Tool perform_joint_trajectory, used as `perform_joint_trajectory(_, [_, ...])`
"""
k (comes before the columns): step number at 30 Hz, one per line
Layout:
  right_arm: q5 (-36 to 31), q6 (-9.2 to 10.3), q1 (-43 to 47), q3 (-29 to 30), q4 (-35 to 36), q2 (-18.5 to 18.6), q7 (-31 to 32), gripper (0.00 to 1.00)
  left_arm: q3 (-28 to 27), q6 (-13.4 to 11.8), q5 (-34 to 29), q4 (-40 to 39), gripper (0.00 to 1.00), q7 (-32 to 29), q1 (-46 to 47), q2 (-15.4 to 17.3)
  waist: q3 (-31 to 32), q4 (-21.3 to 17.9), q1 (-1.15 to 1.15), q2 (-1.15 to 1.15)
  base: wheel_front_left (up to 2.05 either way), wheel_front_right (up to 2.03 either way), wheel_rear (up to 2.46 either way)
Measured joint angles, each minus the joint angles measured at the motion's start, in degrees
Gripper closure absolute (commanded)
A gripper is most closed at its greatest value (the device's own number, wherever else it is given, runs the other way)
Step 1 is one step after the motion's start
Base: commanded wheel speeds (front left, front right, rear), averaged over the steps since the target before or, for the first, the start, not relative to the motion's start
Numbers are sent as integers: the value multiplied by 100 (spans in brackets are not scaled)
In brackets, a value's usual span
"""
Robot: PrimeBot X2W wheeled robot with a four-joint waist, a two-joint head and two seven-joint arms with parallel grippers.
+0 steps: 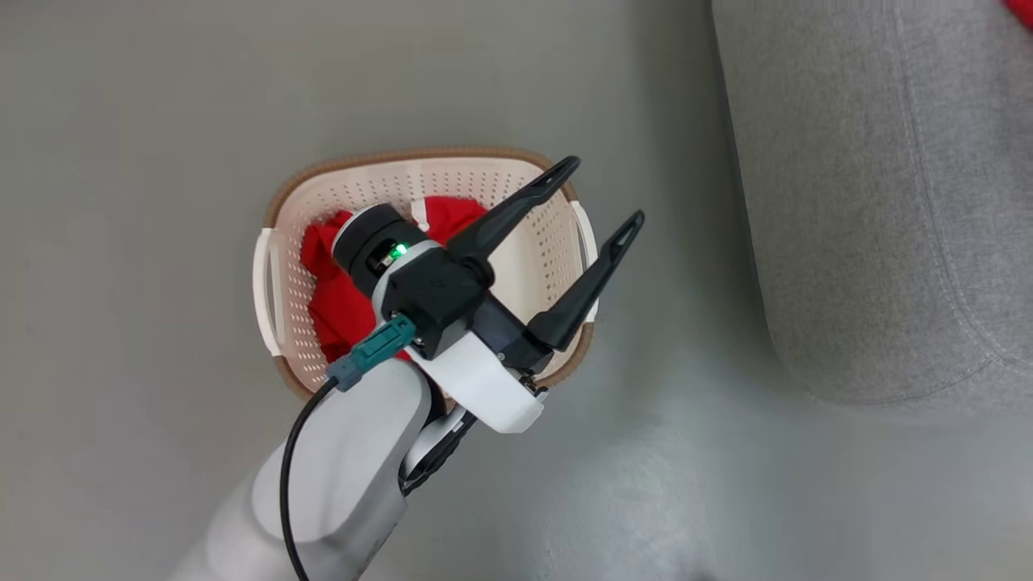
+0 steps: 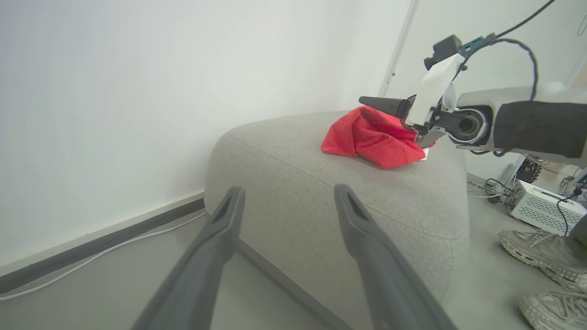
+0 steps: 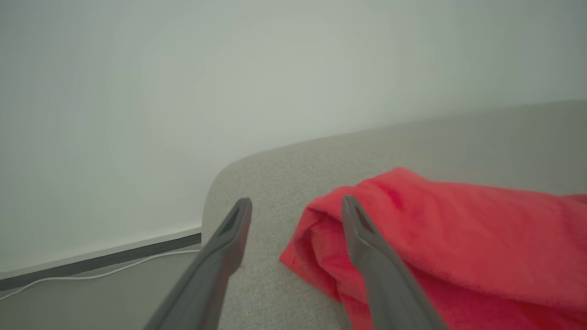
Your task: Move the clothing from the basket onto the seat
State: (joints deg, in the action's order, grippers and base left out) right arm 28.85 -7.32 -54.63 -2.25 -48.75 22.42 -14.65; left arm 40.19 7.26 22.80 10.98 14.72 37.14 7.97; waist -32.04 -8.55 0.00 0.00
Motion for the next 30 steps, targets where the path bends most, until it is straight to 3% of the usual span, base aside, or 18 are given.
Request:
perform_joint_trajectory(15, [276, 0, 686, -1136, 975, -82, 0, 0, -1104, 0, -169, 118, 0, 0, -893, -192, 1014, 357, 0, 0, 0, 0, 0])
perform_joint_trajectory(30, [59, 0, 1890, -1304, 1783, -416, 0, 0, -2778, 0, -737, 383, 0, 0, -1967, -415, 2075, 825, 0, 0, 0, 0, 0])
